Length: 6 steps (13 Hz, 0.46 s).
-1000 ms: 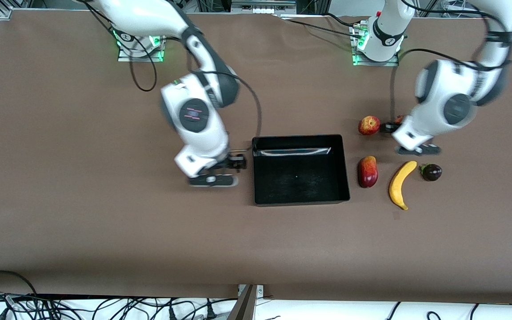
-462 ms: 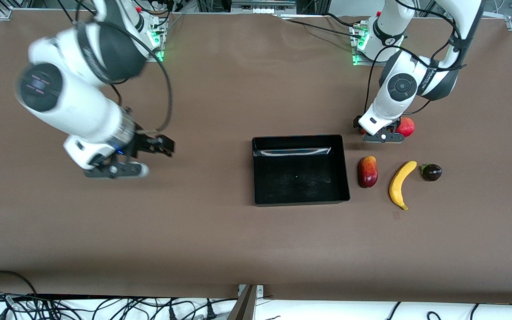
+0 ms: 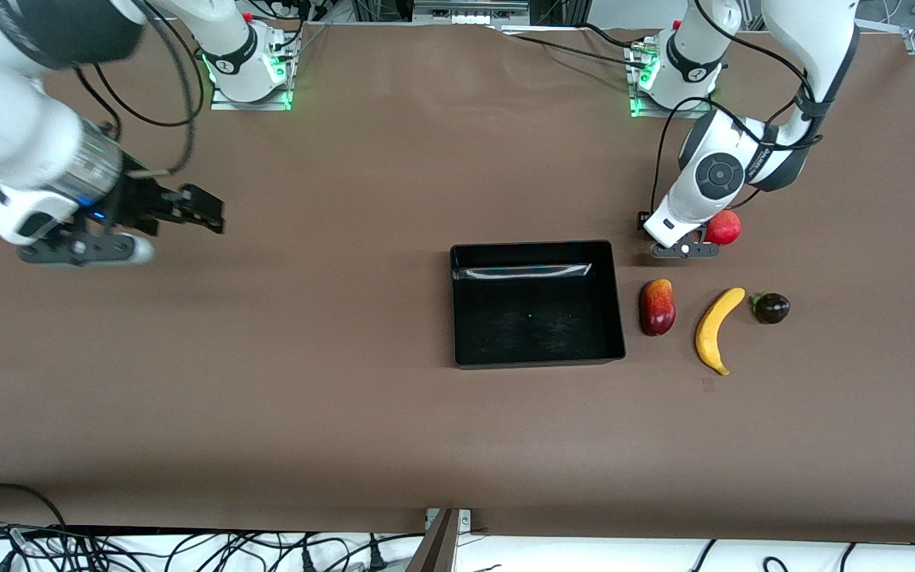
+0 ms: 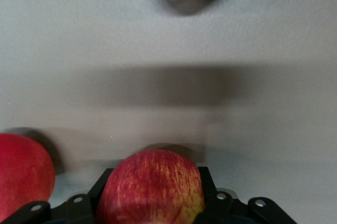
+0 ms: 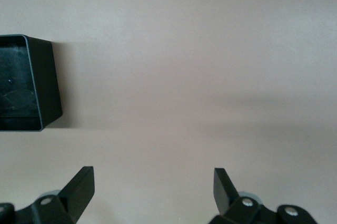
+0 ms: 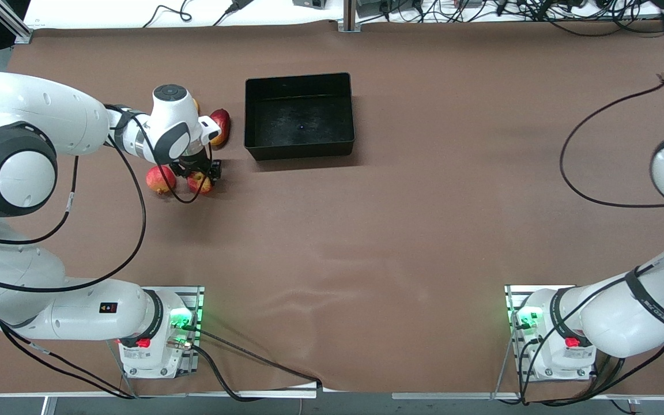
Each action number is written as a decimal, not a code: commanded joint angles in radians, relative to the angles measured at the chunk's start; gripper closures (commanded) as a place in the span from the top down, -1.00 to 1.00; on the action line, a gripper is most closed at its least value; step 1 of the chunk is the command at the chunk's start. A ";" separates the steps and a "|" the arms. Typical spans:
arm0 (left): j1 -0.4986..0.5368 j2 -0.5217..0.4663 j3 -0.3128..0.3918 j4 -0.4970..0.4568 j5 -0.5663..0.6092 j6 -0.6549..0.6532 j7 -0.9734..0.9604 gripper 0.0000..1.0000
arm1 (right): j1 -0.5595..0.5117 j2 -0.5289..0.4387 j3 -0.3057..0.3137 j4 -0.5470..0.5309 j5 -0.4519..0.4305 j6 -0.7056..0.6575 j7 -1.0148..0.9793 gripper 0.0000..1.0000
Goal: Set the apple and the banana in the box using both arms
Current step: 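Grasp the red apple with the left gripper while the right gripper retracts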
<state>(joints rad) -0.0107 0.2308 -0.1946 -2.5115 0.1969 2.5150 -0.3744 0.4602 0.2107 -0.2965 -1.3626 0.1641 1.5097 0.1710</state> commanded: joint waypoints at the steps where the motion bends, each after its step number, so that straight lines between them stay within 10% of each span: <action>1: 0.000 -0.048 -0.011 0.069 0.019 -0.094 0.002 -0.70 | 0.006 -0.137 -0.033 -0.168 -0.021 0.020 -0.057 1.00; 6: -0.003 0.048 -0.115 0.582 -0.084 -0.609 0.000 -0.69 | -0.078 -0.247 0.049 -0.325 -0.104 0.106 -0.067 1.00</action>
<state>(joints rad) -0.0139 0.1918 -0.2833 -2.1104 0.1742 2.0202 -0.3770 0.4531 0.0136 -0.3252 -1.6126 0.0790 1.5743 0.1197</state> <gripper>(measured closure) 0.326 0.000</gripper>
